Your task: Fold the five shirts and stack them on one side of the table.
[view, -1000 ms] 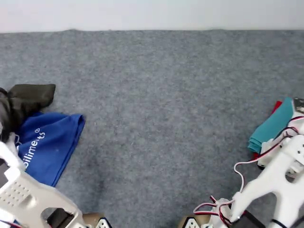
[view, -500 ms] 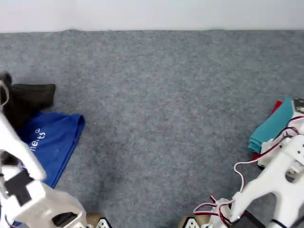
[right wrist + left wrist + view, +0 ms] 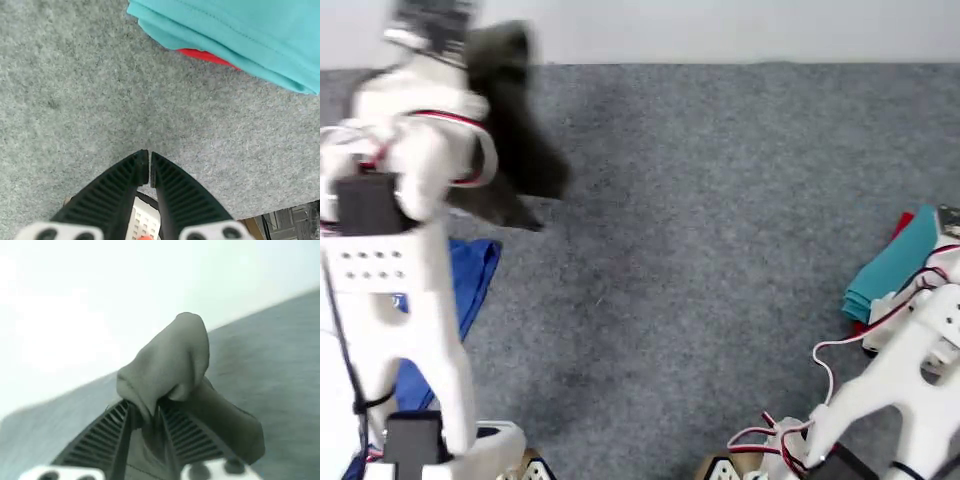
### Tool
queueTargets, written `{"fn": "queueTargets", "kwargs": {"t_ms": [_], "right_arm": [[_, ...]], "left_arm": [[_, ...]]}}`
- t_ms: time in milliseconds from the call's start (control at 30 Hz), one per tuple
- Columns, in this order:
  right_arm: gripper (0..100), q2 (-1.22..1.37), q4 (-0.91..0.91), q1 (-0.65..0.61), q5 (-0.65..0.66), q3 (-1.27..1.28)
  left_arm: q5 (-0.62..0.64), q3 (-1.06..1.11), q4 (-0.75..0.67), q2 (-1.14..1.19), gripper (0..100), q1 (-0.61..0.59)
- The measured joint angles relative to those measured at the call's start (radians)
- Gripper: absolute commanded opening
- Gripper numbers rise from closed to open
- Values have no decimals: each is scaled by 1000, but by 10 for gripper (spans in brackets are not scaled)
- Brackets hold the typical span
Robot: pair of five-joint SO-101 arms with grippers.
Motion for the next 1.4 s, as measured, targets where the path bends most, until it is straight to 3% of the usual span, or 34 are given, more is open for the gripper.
{"fn": "queueTargets", "kwargs": {"t_ms": [200,300,433,600,833,1067,1233,1400], "right_arm": [[9,0,0,0,0,0],[9,0,0,0,0,0],[9,0,0,-37,-2,0],[9,0,28,-184,-2,0],[9,0,32,-497,-2,0],[12,6,-117,-741,-2,0],[12,120,-146,-842,0,0],[11,227,-144,-829,0,-41]], "left_arm": [[0,14,163,-8,14,247],[-2,81,238,2,36,256],[-6,256,331,81,160,247],[-29,416,356,173,162,166],[-106,374,356,172,160,-83],[-106,331,394,38,160,-288],[-129,434,417,-94,160,-261],[-158,674,420,-204,161,-104]]}}
